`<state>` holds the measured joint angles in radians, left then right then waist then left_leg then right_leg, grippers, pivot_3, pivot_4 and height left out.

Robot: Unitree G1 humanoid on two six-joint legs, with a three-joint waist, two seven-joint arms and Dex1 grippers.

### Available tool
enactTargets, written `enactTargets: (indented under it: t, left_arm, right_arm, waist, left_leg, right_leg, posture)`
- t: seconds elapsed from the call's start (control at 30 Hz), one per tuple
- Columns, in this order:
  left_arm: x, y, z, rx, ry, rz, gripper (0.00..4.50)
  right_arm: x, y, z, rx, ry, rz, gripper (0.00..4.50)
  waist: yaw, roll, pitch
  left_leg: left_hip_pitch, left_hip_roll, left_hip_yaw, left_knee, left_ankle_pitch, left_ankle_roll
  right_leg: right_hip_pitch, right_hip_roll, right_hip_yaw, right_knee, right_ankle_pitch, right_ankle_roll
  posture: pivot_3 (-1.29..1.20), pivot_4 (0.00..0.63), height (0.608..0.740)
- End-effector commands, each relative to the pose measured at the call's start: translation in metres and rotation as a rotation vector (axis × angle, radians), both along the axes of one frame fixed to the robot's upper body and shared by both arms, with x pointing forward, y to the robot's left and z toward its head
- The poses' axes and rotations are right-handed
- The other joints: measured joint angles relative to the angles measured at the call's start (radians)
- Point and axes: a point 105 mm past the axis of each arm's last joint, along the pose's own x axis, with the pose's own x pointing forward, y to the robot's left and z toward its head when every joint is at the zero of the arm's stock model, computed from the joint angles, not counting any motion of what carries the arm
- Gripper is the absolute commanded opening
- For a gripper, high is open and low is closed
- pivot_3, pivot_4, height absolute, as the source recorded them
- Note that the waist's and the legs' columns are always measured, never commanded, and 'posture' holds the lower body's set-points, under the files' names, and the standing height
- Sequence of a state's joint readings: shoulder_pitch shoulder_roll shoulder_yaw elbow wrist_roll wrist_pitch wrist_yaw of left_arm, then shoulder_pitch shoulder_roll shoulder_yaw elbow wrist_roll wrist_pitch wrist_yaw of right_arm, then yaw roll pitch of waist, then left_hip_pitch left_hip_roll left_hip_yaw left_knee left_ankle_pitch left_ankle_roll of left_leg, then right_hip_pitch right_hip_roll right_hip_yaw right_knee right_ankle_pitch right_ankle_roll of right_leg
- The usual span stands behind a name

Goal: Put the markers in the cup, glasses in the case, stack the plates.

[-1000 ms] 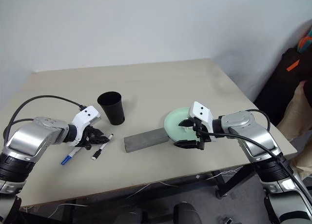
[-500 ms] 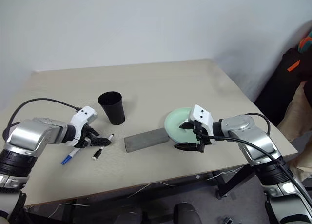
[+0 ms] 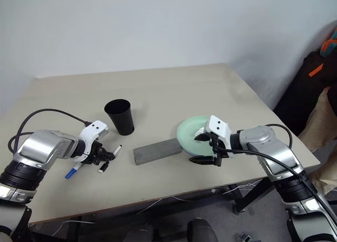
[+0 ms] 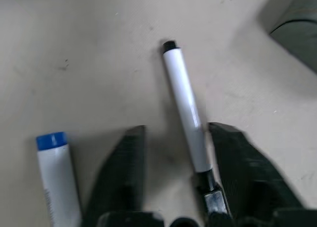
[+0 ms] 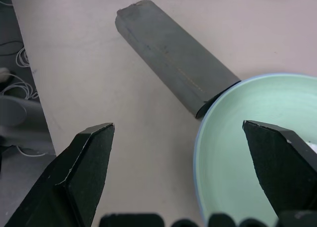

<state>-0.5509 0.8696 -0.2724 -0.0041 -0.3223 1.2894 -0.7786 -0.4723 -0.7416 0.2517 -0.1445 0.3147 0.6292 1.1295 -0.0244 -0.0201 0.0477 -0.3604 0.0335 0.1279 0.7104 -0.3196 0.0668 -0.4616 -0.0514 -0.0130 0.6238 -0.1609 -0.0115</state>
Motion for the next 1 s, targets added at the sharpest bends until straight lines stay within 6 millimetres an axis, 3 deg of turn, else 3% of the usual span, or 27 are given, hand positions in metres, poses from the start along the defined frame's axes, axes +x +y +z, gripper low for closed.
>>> enactTargets:
  t: [0.03,0.1,0.37,0.53,0.6,0.73,0.83,1.0]
  left_arm:
    - [0.0,0.005,-0.001,0.043,0.012,0.008,0.61]
    - [0.0,0.005,-0.002,0.044,0.015,-0.001,0.04]
    - [-0.002,-0.005,0.005,0.024,-0.022,-0.111,0.04]
    - [-0.003,-0.015,0.02,-0.029,-0.101,-0.223,0.04]
    - [0.01,-0.021,0.038,-0.081,-0.251,-0.258,0.04]
    - [0.011,-0.036,0.067,-0.209,-0.405,-0.36,0.04]
    - [0.023,-0.042,0.089,-0.304,-0.537,-0.332,0.04]
    - [0.03,-0.055,0.106,-0.423,-0.593,-0.309,0.04]
  right_arm:
    - [0.003,-0.003,0.014,0.009,-0.058,0.003,4.5]
    - [0.003,-0.003,0.014,0.009,-0.059,0.004,4.5]
    - [0.004,-0.004,0.015,0.007,-0.063,0.002,4.5]
    - [0.005,-0.004,0.015,0.008,-0.065,0.001,4.5]
    - [0.005,-0.003,0.015,0.008,-0.065,0.002,4.5]
    - [0.005,-0.002,0.016,0.01,-0.066,0.002,4.5]
    - [0.006,-0.001,0.019,0.021,-0.07,0.001,4.5]
    - [0.007,0.001,0.021,0.026,-0.071,0.005,4.5]
  waist:
    - [0.0,0.0,0.0]
    - [0.0,0.0,0.0]
    - [-0.002,0.0,0.0]
    - [-0.002,0.0,0.0]
    - [0.002,0.0,0.0]
    - [0.002,0.0,0.0]
    - [0.002,0.0,0.0]
    - [0.001,0.0,0.0]
  left_leg:
    - [0.0,0.0,0.0,0.0,0.0,0.0]
    - [0.001,0.0,0.0,0.0,0.0,0.0]
    - [0.001,0.0,0.0,0.0,0.0,0.0]
    - [-0.001,0.0,0.0,0.0,0.0,0.0]
    - [-0.001,0.0,0.0,0.0,0.0,0.0]
    - [-0.001,0.0,0.0,0.0,0.0,0.0]
    - [0.0,0.0,0.0,0.0,0.0,0.0]
    - [0.0,-0.001,0.0,0.0,0.0,0.0]
  right_leg:
    - [0.0,0.0,0.0,0.0,0.0,0.0]
    - [0.001,0.0,0.0,0.0,0.0,0.0]
    - [0.0,0.0,0.0,0.001,0.0,0.0]
    - [-0.001,0.0,0.0,-0.001,0.0,0.0]
    - [-0.001,0.0,0.0,-0.001,0.0,0.0]
    - [-0.001,-0.001,0.0,-0.001,0.0,0.0]
    - [0.0,-0.001,0.0,-0.001,0.0,0.0]
    - [0.001,0.0,0.0,0.0,0.0,0.0]
  posture:
    - [0.0,0.0,0.74]
    - [0.0,0.0,0.74]
    - [0.0,0.0,0.74]
    - [0.0,0.0,0.74]
    - [0.0,0.0,0.74]
    - [0.0,0.0,0.74]
    - [0.0,0.0,0.74]
    - [0.0,0.0,0.74]
